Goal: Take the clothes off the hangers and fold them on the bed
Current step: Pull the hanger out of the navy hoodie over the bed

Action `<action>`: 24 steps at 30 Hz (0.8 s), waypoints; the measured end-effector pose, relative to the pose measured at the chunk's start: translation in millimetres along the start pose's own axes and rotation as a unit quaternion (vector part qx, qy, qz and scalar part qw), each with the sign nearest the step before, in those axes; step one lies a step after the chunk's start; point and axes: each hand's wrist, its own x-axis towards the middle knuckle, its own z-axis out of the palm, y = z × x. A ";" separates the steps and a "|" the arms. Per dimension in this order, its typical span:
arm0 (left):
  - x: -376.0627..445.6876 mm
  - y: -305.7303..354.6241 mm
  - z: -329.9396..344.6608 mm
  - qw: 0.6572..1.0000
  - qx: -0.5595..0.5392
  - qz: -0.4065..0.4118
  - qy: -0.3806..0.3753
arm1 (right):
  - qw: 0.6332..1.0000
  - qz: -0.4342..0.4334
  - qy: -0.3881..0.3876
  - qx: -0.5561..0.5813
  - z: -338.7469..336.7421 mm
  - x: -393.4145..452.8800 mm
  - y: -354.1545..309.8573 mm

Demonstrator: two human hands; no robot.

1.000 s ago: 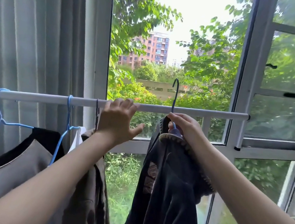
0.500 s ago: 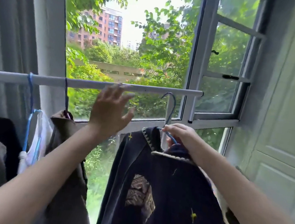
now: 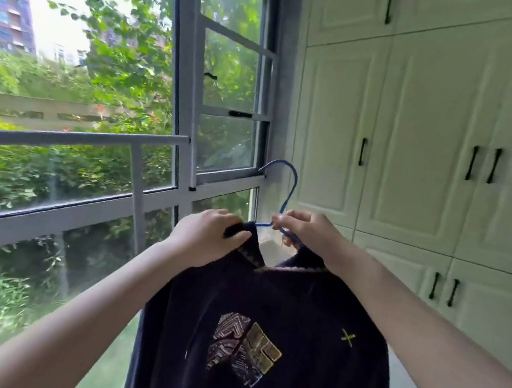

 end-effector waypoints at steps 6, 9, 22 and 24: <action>26.6 142.0 28.1 0.995 -0.097 0.038 0.000 | 0.993 0.036 0.105 -0.028 -123.8 -74.8 26.3; 35.4 234.0 42.9 0.986 -0.151 0.066 -0.002 | 0.984 0.062 0.159 -0.058 -195.2 -119.1 49.7; 47.0 599.4 92.7 0.911 -0.322 0.255 -0.022 | 0.896 0.176 0.345 -0.216 -450.8 -343.6 119.4; 46.5 653.3 94.5 0.895 -0.338 0.290 -0.022 | 0.872 0.197 0.381 -0.237 -484.3 -378.2 126.0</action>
